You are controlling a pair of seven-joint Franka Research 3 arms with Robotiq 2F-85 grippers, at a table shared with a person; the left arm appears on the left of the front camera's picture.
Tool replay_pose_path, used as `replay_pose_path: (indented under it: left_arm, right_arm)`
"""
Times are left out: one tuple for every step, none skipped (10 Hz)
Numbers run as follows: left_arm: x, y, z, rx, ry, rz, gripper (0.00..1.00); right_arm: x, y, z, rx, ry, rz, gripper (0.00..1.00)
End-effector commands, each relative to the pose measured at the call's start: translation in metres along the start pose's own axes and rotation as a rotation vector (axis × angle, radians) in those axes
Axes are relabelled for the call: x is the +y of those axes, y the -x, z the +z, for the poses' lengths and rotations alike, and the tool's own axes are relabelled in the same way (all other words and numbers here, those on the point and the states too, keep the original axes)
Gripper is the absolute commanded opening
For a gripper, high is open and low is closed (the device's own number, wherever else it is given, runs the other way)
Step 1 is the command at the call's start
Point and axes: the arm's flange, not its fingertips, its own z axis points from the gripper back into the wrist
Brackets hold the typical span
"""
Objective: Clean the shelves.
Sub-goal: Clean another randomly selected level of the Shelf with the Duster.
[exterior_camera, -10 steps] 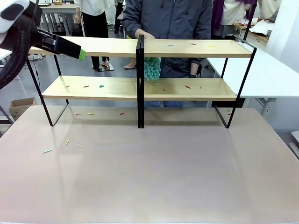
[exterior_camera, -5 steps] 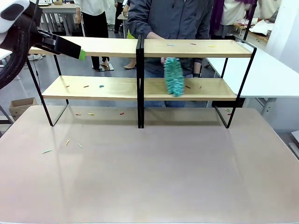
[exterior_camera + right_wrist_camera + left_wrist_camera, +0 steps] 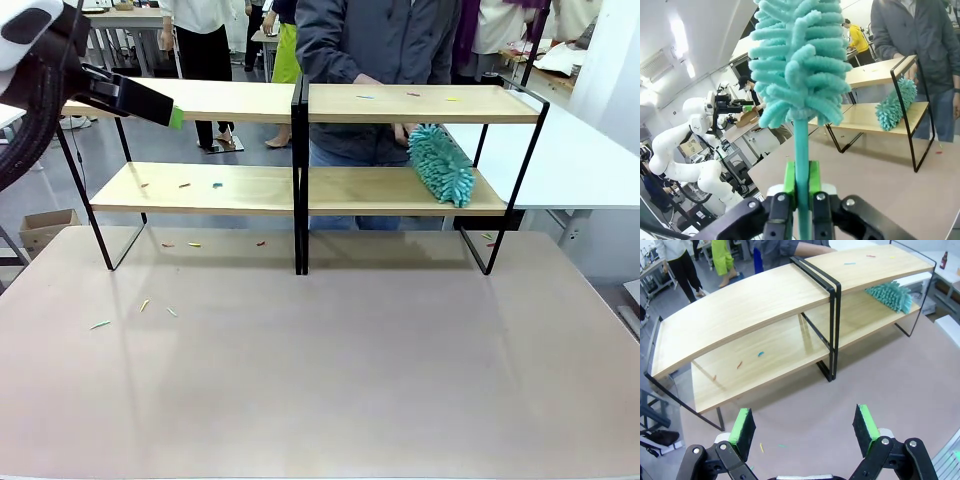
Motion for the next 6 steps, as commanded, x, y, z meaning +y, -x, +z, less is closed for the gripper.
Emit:
replay_pose_path:
  left_arm:
    - [0.0006, 0.0037, -0.0007, -0.007, 0.001, 0.0, 1.0]
    - [0.0006, 0.0037, -0.0007, -0.007, 0.001, 0.0, 1.0]
    - [0.0006, 0.0037, -0.0007, -0.007, 0.001, 0.0, 1.0]
    - [0.0006, 0.0037, -0.0007, -0.007, 0.001, 0.0, 1.0]
    - [0.0006, 0.0037, -0.0007, -0.007, 0.001, 0.0, 1.0]
    - [0.0006, 0.0037, -0.0007, -0.007, 0.001, 0.0, 1.0]
  right_arm:
    - [-0.0007, -0.0054, 0.0001, -0.01, -0.007, 0.035, 0.12]
    - [-0.0007, -0.0054, 0.0001, -0.01, -0.007, 0.035, 0.12]
    - [-0.0007, -0.0054, 0.0001, -0.01, -0.007, 0.035, 0.12]
    - [-0.0007, -0.0054, 0.0001, -0.01, -0.007, 0.035, 0.12]
    - [-0.0007, -0.0054, 0.0001, -0.01, -0.007, 0.035, 0.12]
    - [-0.0007, -0.0054, 0.0001, -0.01, -0.007, 0.035, 0.12]
